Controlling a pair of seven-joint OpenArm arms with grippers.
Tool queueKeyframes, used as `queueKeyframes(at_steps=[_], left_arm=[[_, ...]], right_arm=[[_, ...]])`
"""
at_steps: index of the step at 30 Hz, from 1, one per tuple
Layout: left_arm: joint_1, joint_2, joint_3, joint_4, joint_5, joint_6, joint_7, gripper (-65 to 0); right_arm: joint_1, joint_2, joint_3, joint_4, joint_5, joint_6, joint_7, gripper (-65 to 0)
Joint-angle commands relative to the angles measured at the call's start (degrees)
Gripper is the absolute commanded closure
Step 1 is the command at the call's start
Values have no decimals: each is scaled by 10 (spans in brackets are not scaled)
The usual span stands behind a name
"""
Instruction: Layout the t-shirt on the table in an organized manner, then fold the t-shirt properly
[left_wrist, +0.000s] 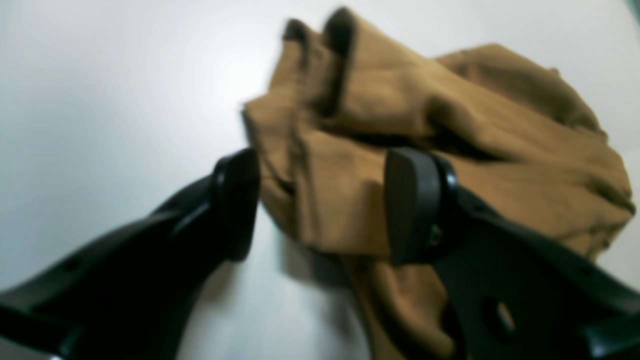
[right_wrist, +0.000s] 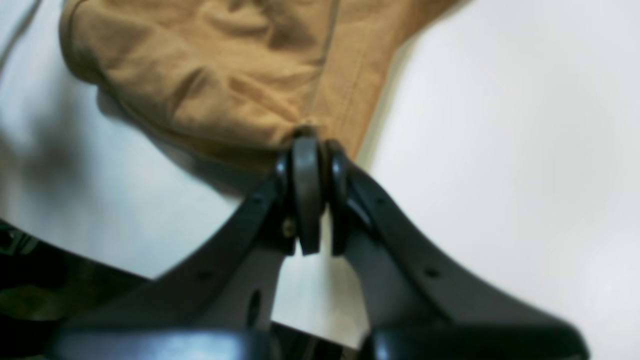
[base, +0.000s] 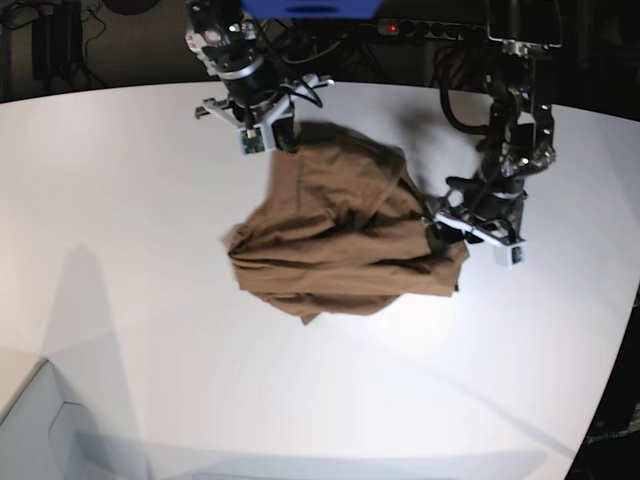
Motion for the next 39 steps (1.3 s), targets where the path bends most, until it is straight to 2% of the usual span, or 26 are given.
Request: queueKeyframes(at_steps=[1,4,9,11,13,21,26,29,35,39], left_arm=[[-2,-2,4,8,-6,-6,-8,-379],[-4,-2,24,10,-6,-6,-8,-339],[-21,-2,47,-1,-6,-8,-8,-195],[-21,-2,45,1,-10,-8,-8,-114],[-20,-2,44,11,-12,-5,-5,0],[-29,-5,41,124,-8,-4,-7,-5],[-110,-3,47,139,-6,-4,-4,-5],[-166,1,47,101,-13,-4,-5,-5],[-290,36,55,9,-6,-4,-8,-5],[-379,60,51,-97,-5,-6,-9,-5]], right_arm=[[-2,-1,-2,9,1,1,13,0],[-3,-1,-2,9,1,1,12,0],[-3,-1,-2,9,1,1,12,0],[-3,-1,-2,9,1,1,12,0],[-3,-1,-2,8,1,1,12,0],[-1,-1,1,8,1,1,12,0],[-1,8,0,8,0,1,12,0],[-3,12,1,8,0,1,12,0],[-5,25,-2,8,0,1,11,0],[-5,30,2,8,0,1,11,0]])
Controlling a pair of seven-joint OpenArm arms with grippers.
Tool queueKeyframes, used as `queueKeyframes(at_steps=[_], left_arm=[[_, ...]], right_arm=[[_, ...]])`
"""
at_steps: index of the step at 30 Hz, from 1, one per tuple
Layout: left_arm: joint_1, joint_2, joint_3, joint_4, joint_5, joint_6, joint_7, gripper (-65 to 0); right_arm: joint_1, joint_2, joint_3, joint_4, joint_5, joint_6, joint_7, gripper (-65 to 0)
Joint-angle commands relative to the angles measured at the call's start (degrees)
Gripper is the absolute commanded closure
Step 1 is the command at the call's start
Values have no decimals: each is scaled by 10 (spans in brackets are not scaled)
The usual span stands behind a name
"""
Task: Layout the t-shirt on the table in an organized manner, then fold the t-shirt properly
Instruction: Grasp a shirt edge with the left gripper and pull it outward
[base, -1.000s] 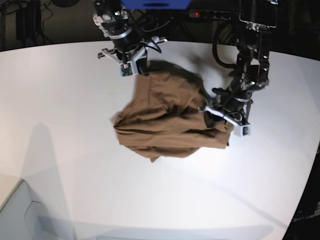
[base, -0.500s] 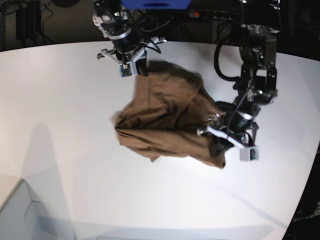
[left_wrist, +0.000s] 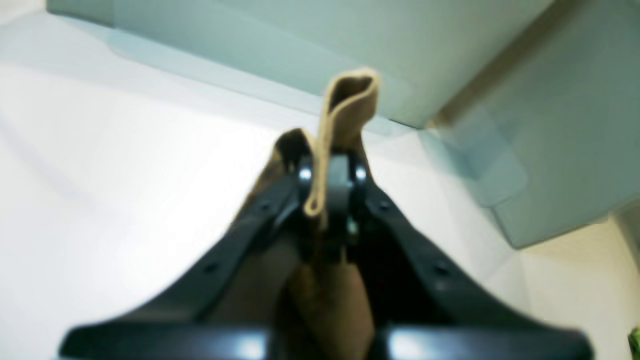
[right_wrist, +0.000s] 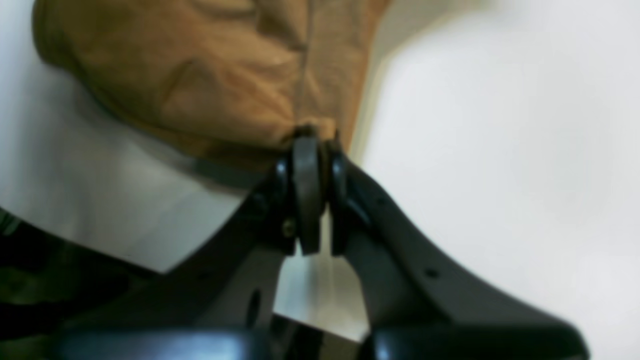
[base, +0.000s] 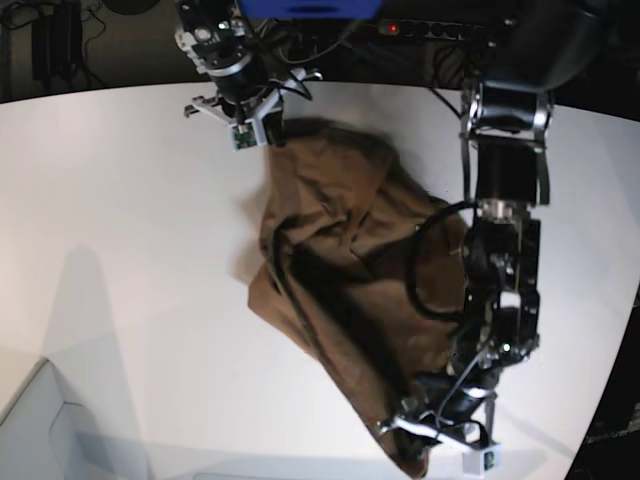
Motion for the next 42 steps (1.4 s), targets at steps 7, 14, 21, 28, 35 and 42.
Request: queueKeyframes(at_steps=[7,14,21,28,35,42], left_arm=[[-149,3,1,-213,-2,-3,-141,-6],[-231,28,2,-354,-3,-3,-199,-10],[-240,47,114,-372,-5,-2,-203,-180],[-194,41,159,-355,-9,-3,-199,-283],[-15,-63,159,-123,-10,3,-198,-284],[197,-140,146,24,-10,3,-198,-284]], right_arm=[[-11,8,-1,10,0,1,13,0],[-16,18,-2,11,-1,1,13,0],[-15,17,-3,11,-1,1,13,0],[-12,17,-4,11,-1,1,13,0],[-11,17,-3,11,-1,1,13,0],[2,18,-1,14,0,1,13,0]])
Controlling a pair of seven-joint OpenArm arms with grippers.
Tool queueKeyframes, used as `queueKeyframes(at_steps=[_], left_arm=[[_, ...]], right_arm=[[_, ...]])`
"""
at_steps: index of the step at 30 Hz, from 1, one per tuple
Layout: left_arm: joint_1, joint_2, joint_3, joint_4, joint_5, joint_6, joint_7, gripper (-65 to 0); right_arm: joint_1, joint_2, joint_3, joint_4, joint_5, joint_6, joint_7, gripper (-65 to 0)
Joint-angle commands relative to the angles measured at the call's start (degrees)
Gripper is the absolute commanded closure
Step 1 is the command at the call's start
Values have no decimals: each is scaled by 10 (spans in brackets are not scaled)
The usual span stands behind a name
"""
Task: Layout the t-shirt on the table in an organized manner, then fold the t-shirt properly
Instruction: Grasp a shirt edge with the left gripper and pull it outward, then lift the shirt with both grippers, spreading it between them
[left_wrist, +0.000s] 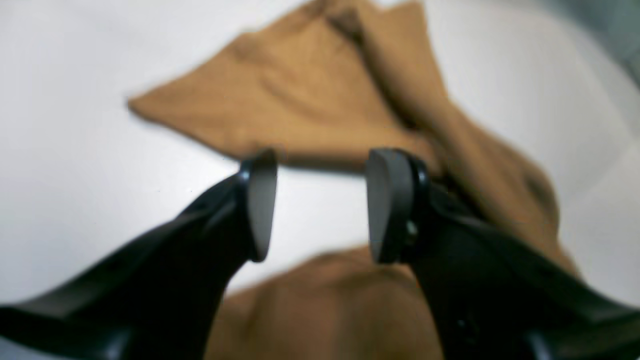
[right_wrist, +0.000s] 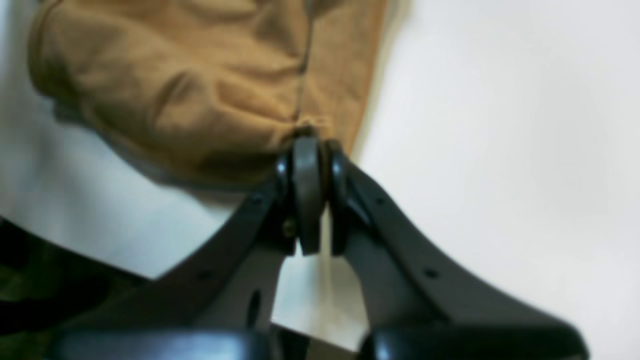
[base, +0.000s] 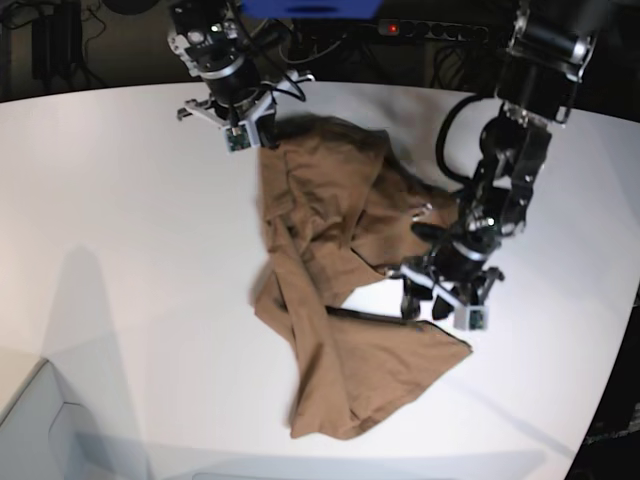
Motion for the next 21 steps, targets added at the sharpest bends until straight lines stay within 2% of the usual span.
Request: queueKeyframes(at_steps=[1,5,9,17,21], left_arm=[[14,-5,-22,35,-2,-3,-21,-284],[131,-1,-108,111,-2,-4,-21,-284],[209,-2,-157,167,-2,-6,-21,-284],[283,-6,-173,198,-2,-8,-21,-284],[303,-1,-171,198,-2,-8,-21,-284]], right_arm=[[-2,0,0,18,0,1,13,0],[-2,1,1,58,0,1,13,0],[-2,2,4,105,0,1,13,0],[36,-3,40,150,1,1,16,0],[68,-38,46,150,1,1,16,0]])
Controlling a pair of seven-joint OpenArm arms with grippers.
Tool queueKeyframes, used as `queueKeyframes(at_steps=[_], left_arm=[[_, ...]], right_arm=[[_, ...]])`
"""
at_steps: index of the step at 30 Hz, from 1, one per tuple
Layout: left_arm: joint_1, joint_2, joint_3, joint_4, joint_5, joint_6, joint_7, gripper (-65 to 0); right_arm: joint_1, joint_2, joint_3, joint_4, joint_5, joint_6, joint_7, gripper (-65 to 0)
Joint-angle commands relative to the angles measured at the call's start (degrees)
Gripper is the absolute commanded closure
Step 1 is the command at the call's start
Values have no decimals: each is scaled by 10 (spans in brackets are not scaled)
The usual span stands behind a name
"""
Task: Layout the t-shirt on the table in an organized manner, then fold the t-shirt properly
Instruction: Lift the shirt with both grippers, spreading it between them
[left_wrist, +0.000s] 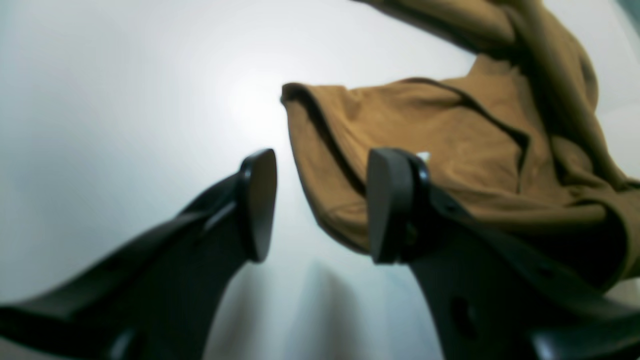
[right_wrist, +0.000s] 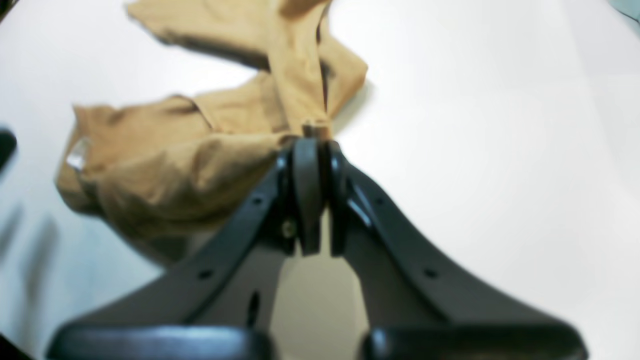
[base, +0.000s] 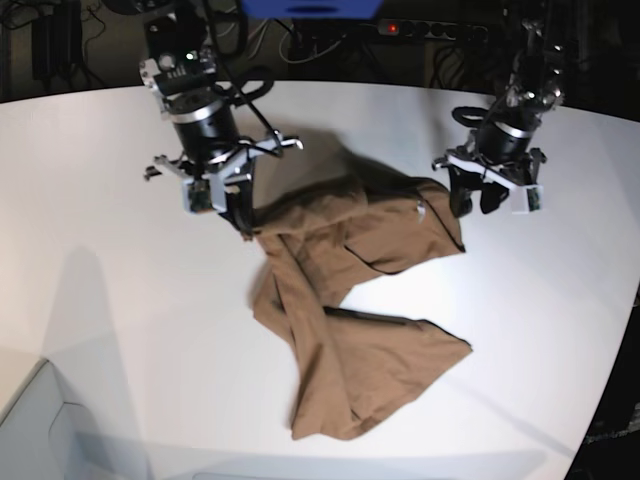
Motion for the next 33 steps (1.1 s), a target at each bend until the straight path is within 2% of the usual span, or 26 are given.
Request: queueKeyframes(at_steps=[1,6,8,17,25,30,31,33], left_arm=[[3,-3,5,13,-3,-2,-14,-284],[21,-9,23,14,3,-2,-14,-284],[25,-9,24,14,3,-2,-14,-284],[16,-1,24,6,4,-2,-14,-284],[-48,9,87,-96,4,-1,-13,-283],[-46,7,97,-103,4,0,-14,-282],[-47,5,97,-106,4,-1,-14,-279],[-51,4,94,-122,5,-2,-14,-221]], right_arm=[[16,-14,2,12,1,1,20,0],[55,-50,1,12,1,1,20,0],[65,-54,1,11,1,1,20,0],[71,-50,1,9,1,1,19,0],[65,-50,1,10,1,1,19,0],[56,-37,1,10,1,1,19,0],[56,-37,1,10,1,1,19,0],[55,-37,9,10,1,1,19,0]])
